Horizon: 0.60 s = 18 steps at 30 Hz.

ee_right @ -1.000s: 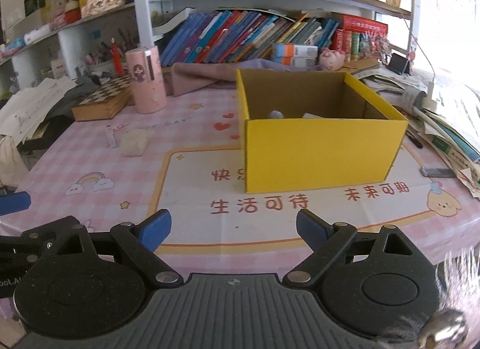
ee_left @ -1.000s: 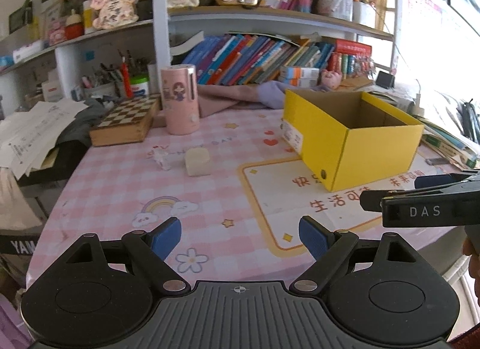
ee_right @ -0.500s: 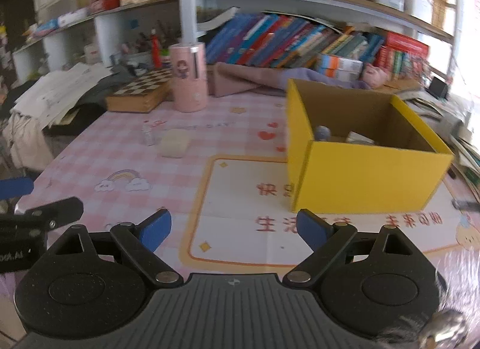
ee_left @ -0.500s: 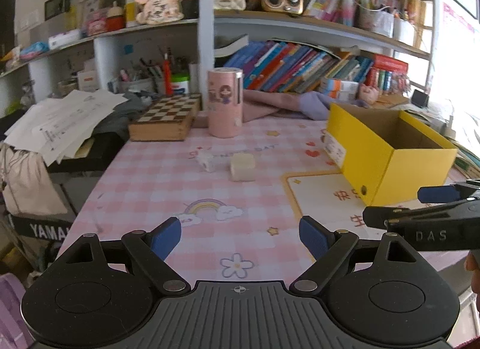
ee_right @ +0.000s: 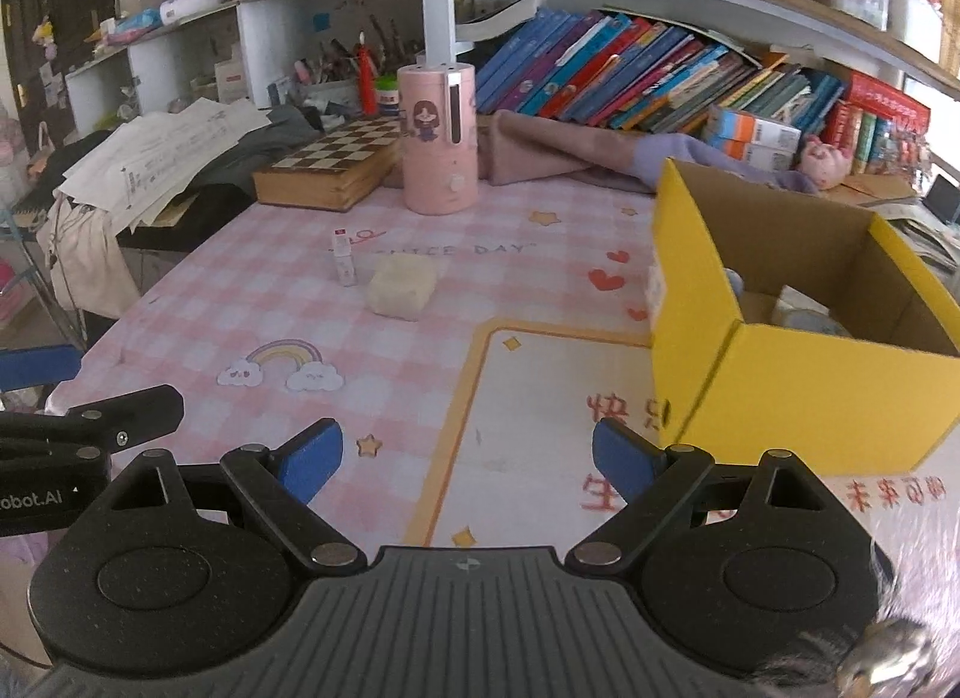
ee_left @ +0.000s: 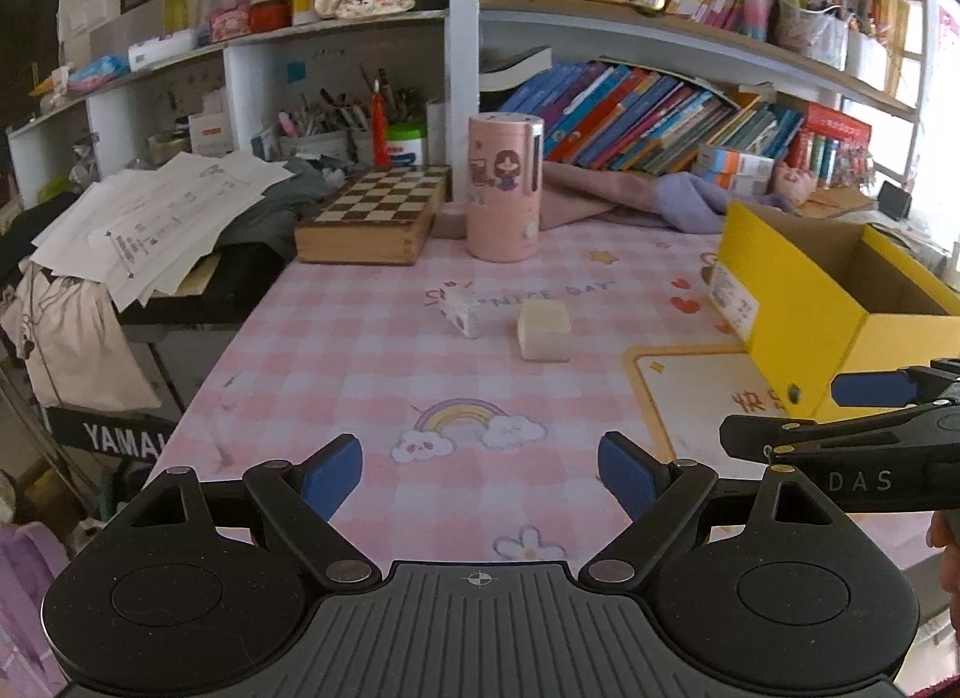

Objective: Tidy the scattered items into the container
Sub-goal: 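Move the right tool to the white sponge while the left tool approaches the medicine box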

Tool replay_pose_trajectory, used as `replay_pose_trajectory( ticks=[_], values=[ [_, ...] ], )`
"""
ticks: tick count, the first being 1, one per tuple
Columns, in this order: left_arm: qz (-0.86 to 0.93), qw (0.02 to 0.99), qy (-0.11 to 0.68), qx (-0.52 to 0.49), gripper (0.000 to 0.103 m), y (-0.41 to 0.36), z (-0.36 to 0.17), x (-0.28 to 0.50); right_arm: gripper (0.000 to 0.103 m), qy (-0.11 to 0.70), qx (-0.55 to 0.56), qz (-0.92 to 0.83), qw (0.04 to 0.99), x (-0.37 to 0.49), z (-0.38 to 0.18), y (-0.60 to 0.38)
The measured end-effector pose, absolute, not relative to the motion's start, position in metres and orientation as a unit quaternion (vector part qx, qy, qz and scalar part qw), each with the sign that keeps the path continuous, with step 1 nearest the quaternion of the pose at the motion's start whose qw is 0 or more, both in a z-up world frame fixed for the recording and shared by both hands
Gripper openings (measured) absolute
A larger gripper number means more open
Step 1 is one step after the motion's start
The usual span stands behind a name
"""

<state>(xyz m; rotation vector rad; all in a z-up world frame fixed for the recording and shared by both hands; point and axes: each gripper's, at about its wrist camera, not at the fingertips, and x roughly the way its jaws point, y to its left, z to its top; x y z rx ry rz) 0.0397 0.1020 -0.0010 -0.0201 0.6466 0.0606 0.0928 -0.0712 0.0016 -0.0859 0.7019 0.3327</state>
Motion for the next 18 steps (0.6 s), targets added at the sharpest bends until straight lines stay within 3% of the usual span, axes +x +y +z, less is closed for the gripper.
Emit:
replay_pose_trajectory(
  ticks=[18],
  values=[
    [0.064,0.941,0.331,-0.024,0.088,0.119,-0.003,0.129,0.090,0.355,-0.065,0.211,0.908,0.187,-0.006,-0.046]
  ],
)
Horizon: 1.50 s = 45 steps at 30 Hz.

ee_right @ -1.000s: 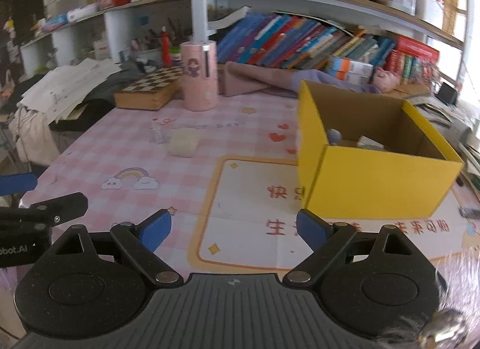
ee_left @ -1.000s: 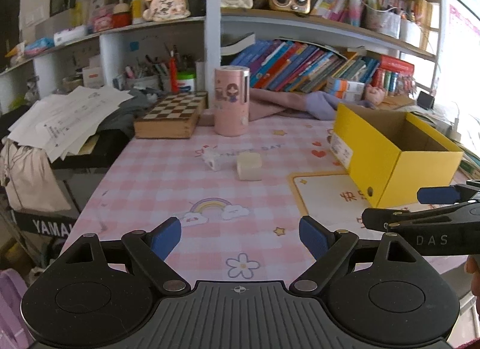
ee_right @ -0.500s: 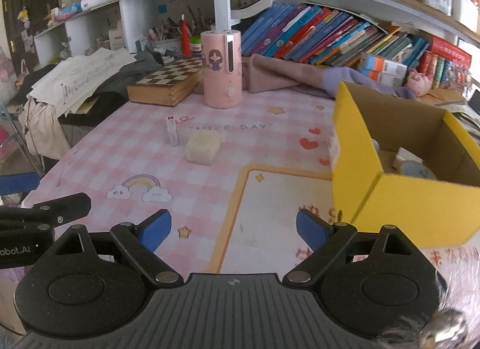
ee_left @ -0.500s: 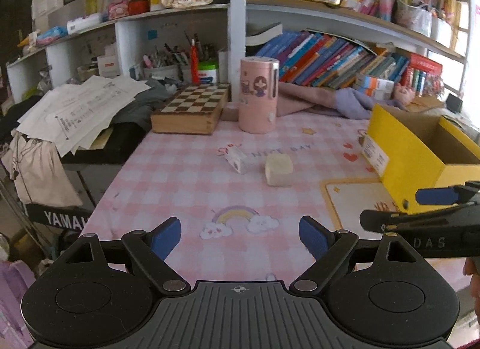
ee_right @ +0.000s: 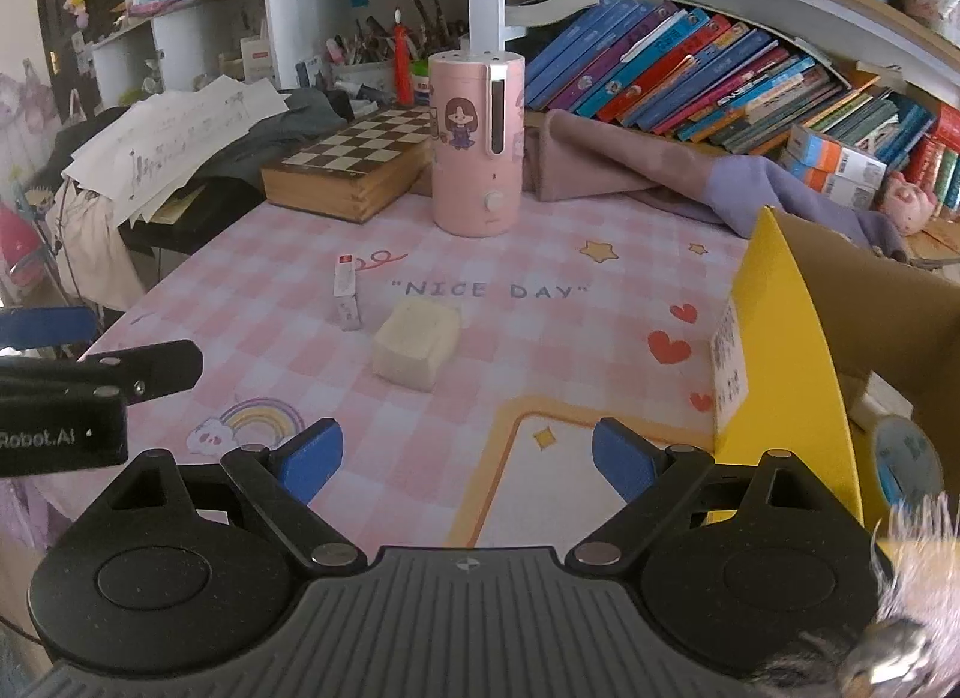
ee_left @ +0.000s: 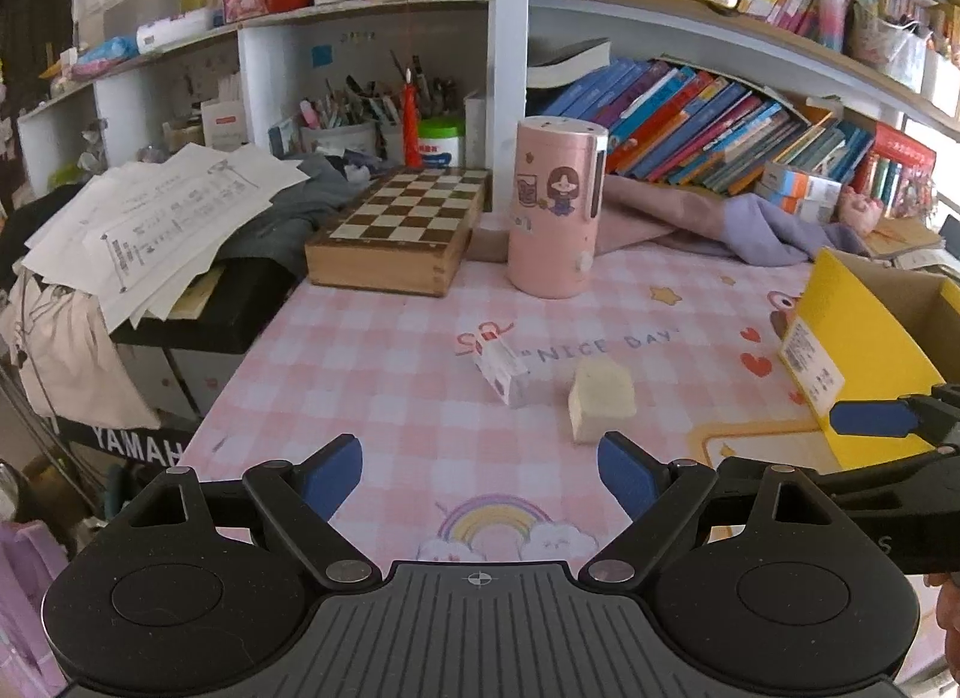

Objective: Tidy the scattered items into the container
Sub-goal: 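Move the right tool to the white sponge while the left tool approaches the medicine box, then grasp the white sponge with the right tool while the left tool grasps the medicine box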

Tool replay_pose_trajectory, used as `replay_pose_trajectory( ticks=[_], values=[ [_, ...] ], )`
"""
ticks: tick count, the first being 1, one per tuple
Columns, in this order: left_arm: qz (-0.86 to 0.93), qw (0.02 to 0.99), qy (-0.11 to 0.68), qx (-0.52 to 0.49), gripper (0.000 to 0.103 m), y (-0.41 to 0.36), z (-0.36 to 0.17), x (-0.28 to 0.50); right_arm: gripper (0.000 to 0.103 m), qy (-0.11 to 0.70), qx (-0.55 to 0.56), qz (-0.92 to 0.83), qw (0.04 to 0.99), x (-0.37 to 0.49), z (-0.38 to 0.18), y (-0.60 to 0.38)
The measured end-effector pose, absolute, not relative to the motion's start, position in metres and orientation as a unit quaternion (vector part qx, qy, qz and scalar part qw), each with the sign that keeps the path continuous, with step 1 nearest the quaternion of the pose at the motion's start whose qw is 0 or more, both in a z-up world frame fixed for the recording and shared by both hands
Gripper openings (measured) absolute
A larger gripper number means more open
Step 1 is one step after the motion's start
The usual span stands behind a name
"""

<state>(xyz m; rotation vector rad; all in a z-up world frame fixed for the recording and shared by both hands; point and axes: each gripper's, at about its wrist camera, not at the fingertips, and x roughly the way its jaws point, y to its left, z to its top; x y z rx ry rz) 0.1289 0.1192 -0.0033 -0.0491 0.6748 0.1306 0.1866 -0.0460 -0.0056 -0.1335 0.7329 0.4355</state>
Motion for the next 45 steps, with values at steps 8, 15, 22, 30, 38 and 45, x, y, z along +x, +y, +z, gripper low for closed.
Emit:
replay_pose_trajectory(
  ticks=[8,15,22,30,38,45],
  values=[
    [0.075,0.935,0.346,-0.028,0.088,0.134,-0.010,0.173,0.090,0.361,-0.058,0.222,0.904,0.220,-0.016,-0.033],
    [0.059,0.936,0.347,-0.021,0.087,0.140,-0.016,0.206,0.090,0.369,-0.054,0.230,0.899,0.244,-0.029,-0.018],
    [0.047,0.928,0.368,-0.043,0.085,0.143,-0.031,0.240,0.090,0.377,-0.051,0.238,0.893,0.264,-0.037,-0.002],
    [0.044,0.906,0.411,-0.090,0.064,0.148,-0.056,0.279,0.088,0.385,-0.073,0.234,0.890,0.279,-0.051,0.014],
    [0.053,0.894,0.432,-0.102,0.047,0.156,-0.070,0.295,0.086,0.396,-0.081,0.242,0.882,0.289,-0.061,0.020],
    [0.043,0.892,0.442,-0.083,0.028,0.148,-0.077,0.299,0.079,0.398,-0.098,0.249,0.877,0.296,-0.066,0.029]
  ],
)
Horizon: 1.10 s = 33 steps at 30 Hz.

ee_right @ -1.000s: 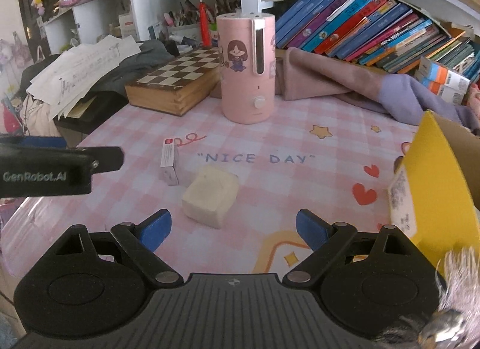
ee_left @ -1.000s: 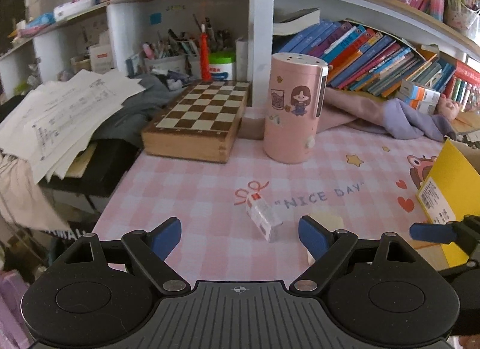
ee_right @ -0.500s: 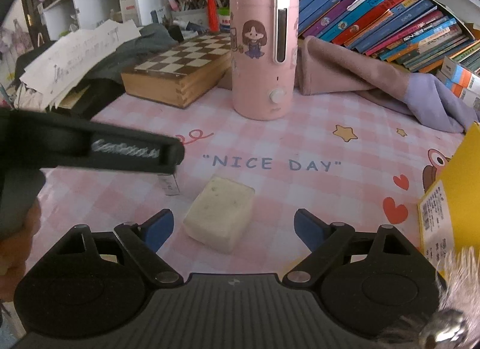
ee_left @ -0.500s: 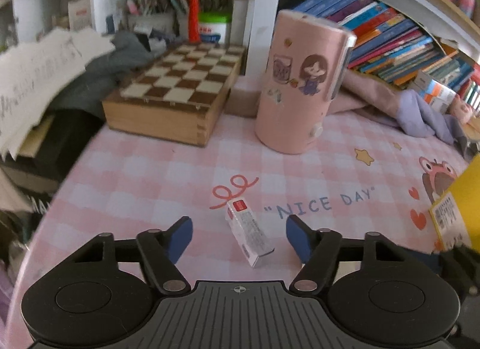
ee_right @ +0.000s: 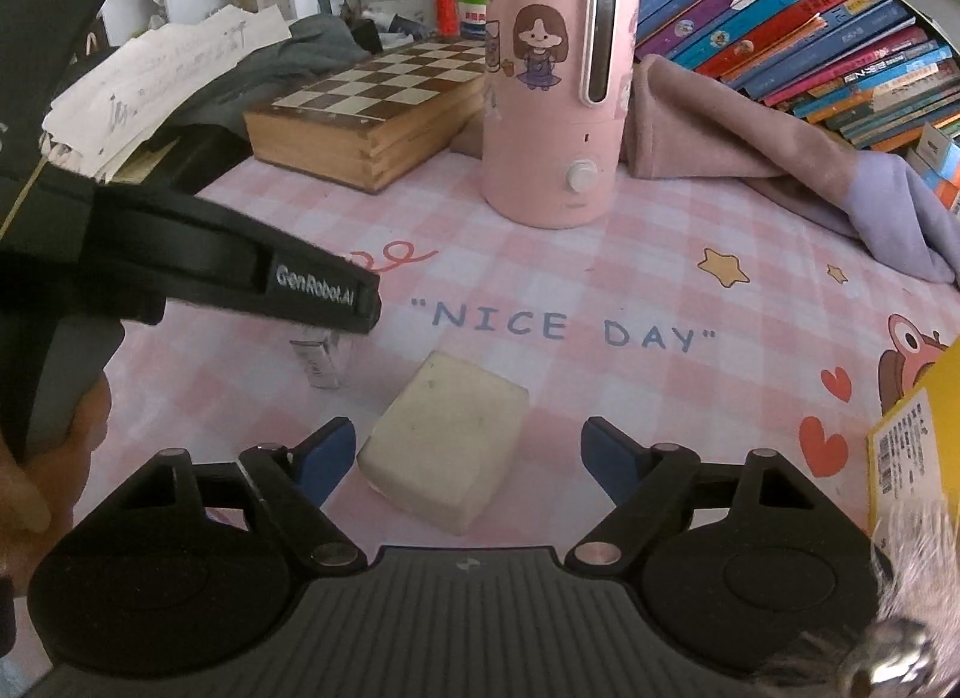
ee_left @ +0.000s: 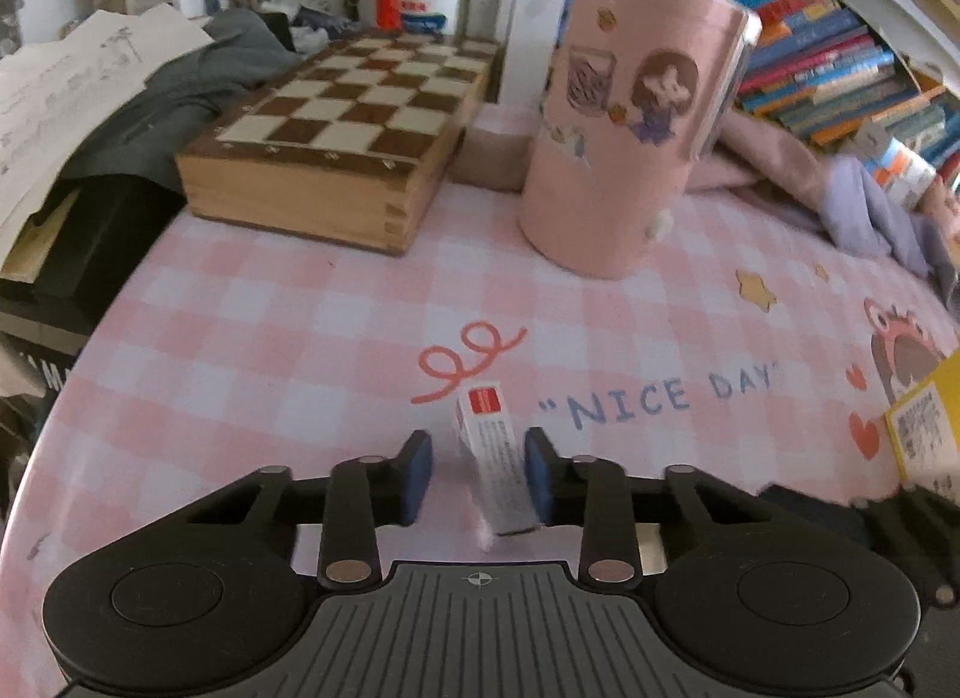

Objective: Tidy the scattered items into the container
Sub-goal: 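Grasp the white sponge with the right tool while the left tool grasps the medicine box, then carry the sponge and medicine box over the yellow box with both tools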

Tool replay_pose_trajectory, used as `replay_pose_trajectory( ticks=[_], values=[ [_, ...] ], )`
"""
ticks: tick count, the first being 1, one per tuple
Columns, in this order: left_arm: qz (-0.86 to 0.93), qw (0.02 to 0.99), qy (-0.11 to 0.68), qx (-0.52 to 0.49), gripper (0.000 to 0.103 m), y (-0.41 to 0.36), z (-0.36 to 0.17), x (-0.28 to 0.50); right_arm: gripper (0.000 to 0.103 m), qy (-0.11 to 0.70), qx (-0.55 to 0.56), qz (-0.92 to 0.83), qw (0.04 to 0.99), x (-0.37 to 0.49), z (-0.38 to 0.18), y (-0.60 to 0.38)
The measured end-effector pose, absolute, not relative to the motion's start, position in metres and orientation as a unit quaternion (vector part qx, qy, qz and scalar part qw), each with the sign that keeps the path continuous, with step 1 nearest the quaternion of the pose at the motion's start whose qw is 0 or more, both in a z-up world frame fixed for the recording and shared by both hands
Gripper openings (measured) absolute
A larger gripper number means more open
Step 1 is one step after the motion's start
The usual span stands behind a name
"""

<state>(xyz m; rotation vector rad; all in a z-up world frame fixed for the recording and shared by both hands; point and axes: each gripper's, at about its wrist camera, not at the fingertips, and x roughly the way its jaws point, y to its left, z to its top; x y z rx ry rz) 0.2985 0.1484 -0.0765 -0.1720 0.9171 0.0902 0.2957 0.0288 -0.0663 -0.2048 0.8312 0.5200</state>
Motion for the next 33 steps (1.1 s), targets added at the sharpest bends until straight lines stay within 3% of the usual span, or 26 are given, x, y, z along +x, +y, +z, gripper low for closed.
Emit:
replay_pose_trajectory(
  ticks=[3,5,10,33],
  values=[
    [0.039,0.894,0.441,-0.069,0.021,0.148,-0.076,0.297,0.068,0.405,-0.098,0.253,0.873,0.299,-0.070,0.030],
    [0.042,0.893,0.442,-0.075,0.013,0.152,-0.076,0.295,0.055,0.407,-0.091,0.265,0.869,0.300,-0.071,0.030],
    [0.050,0.889,0.440,-0.112,0.013,0.161,-0.072,0.285,0.045,0.397,-0.107,0.281,0.867,0.295,-0.069,0.032],
    [0.078,0.916,0.338,-0.201,0.013,0.167,-0.006,0.201,0.043,0.367,-0.094,0.281,0.882,0.260,-0.021,-0.005]
  ],
)
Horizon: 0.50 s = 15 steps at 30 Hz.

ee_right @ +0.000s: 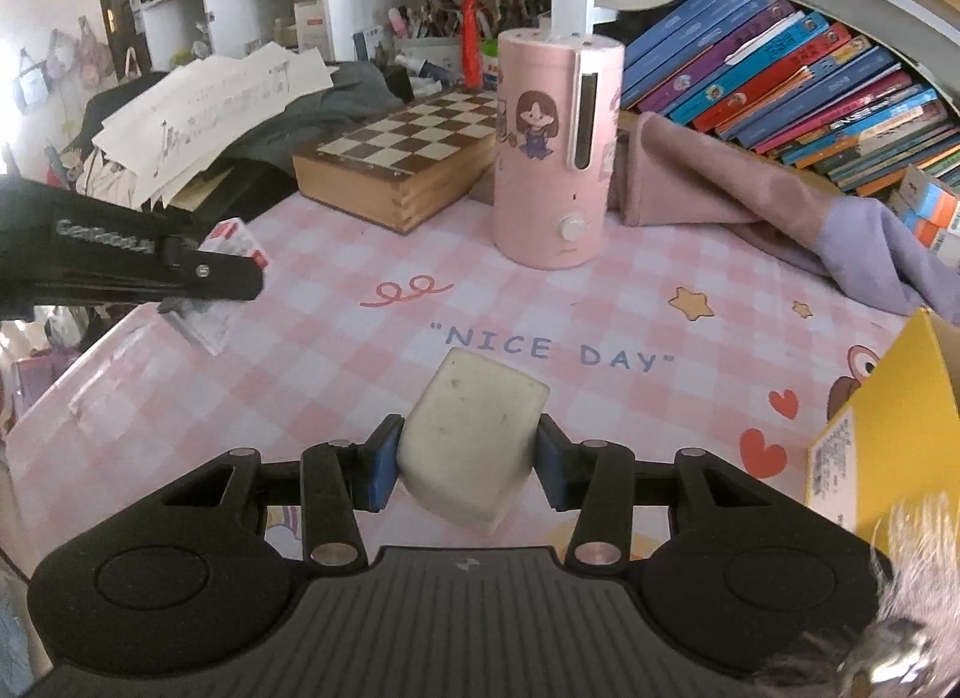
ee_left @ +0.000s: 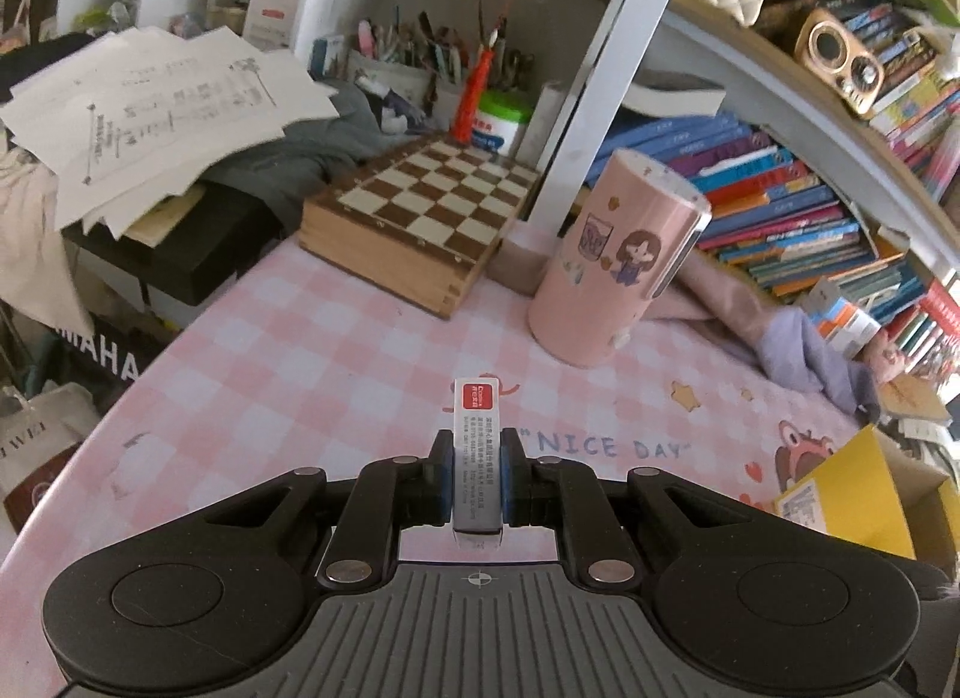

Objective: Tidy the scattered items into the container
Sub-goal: 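Carry the sponge and medicine box over the yellow box with both tools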

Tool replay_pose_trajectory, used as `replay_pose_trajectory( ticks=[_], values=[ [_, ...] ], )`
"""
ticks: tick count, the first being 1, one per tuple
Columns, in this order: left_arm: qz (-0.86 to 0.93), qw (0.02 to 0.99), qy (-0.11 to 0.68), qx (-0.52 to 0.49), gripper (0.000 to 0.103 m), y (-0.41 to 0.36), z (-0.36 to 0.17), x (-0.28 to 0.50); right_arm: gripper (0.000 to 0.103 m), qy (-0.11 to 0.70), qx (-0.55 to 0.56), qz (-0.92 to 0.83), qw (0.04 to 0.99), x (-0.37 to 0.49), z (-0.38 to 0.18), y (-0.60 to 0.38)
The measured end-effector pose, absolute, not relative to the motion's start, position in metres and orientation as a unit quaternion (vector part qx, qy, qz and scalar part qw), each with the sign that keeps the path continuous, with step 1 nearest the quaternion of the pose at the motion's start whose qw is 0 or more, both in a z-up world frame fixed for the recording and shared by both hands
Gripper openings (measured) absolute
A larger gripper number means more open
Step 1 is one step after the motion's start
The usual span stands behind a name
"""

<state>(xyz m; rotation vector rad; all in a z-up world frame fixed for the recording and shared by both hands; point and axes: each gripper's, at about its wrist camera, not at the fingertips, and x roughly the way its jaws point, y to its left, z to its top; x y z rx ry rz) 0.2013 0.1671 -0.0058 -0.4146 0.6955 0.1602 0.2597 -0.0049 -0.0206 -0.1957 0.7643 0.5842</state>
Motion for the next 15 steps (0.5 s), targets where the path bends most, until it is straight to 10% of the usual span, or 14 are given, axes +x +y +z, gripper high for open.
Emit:
replay_pose_trajectory(
  ticks=[15],
  values=[
    [0.076,0.919,0.320,-0.218,0.013,0.165,0.011,0.142,0.042,0.349,-0.075,0.272,0.894,0.222,-0.001,-0.017]
  ],
)
